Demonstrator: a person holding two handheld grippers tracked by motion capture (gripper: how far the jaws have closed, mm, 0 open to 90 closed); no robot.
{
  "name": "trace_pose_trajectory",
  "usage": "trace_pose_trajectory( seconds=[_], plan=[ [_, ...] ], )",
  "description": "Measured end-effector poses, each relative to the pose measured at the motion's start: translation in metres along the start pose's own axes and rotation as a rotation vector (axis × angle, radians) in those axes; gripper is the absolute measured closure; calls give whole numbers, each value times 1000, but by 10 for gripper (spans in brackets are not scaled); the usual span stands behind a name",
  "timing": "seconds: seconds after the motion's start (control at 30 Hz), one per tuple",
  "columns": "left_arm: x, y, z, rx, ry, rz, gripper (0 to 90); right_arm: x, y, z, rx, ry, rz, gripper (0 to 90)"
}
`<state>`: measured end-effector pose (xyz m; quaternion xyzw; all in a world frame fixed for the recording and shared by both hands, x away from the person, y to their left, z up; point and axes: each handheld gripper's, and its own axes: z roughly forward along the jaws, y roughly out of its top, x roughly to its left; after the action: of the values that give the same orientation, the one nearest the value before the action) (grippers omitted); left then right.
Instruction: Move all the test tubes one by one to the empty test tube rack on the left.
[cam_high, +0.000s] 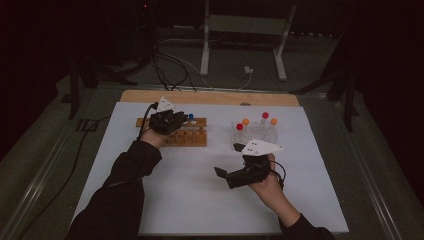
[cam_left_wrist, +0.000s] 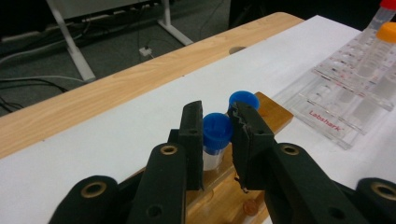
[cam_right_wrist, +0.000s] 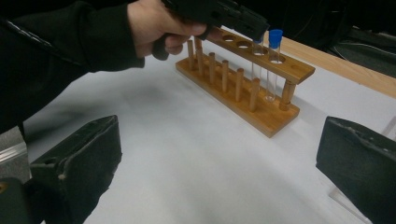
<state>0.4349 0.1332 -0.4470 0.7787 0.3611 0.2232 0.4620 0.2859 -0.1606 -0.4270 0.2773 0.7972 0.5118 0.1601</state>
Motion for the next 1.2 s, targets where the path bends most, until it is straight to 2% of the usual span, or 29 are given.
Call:
trace_pose_trajectory(
  seconds=[0.17, 0.37, 0.43, 0.53, 0.57, 0.6, 0.67, 0.8, 0.97, 1.03, 1.2],
  plan=[
    [-1, 2, -12, -27, -23, -10, 565, -2, 0, -1, -3, -8, 3, 2],
    [-9, 4, -35, -43, -62, 23, 413, -11, 6, -10, -29, -33, 4, 2],
    [-13, 3, -44, -44, -81, 35, 328, -17, 9, -15, -40, -56, 3, 2],
    [-21, -1, -55, -25, -84, 25, 152, -29, 13, -23, -62, -94, 9, 2],
    [-24, -3, -58, -23, -81, 21, 139, -33, 14, -25, -63, -110, 8, 2],
    [-26, -5, -61, -21, -97, 20, 105, -38, 15, -27, -59, -131, 11, 2],
    [-32, -9, -67, -6, -128, 27, 45, -49, 16, -33, -76, -135, 24, 2],
    [-41, -18, -82, -40, -184, 29, 25, -70, 16, -43, -91, -198, 52, 2],
    [-50, -32, -97, -74, -254, 34, 15, -98, 14, -54, -94, -264, 114, 2],
    [-54, -38, -102, -81, -265, 35, 15, -109, 12, -57, -87, -294, 137, 3],
    [-65, -50, -111, -98, -304, 71, 15, -132, 1, -56, -56, -345, 188, 3]
  ],
)
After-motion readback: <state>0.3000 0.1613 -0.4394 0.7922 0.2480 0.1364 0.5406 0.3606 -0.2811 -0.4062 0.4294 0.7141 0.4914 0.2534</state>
